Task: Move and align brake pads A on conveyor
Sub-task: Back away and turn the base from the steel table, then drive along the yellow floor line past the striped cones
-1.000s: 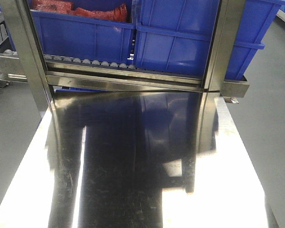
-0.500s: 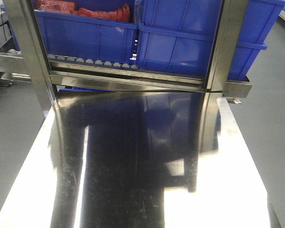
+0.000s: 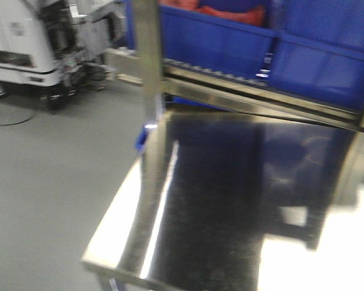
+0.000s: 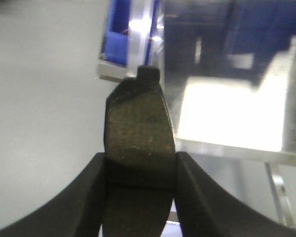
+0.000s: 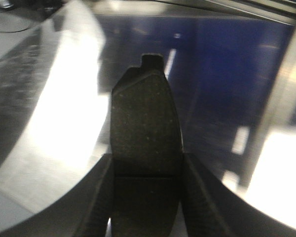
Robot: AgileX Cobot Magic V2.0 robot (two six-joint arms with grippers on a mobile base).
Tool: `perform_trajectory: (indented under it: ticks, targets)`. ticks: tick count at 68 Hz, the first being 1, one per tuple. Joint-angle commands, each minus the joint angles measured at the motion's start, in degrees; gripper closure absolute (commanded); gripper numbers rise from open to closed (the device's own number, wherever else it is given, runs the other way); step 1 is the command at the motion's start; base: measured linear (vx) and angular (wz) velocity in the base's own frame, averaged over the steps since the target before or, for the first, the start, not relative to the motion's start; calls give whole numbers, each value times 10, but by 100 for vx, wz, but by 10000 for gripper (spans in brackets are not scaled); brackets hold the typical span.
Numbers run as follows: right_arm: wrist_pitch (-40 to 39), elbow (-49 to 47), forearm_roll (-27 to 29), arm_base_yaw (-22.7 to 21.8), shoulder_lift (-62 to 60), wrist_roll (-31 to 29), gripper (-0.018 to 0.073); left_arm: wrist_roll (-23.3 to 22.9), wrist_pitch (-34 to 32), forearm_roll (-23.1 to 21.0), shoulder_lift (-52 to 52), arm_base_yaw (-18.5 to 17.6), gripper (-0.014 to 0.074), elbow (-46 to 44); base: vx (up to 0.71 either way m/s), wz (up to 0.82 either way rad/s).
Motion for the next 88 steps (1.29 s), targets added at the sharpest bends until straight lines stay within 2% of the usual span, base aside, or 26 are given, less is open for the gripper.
perform_trajectory:
  ticks: [1, 88]
  targets:
    - [-47, -15, 3, -2, 3, -6, 564, -1, -44, 6, 7, -2, 603, -15, -12, 85]
    - [-47, -15, 3, -2, 3, -6, 564, -1, -44, 6, 7, -2, 603, -15, -15, 68]
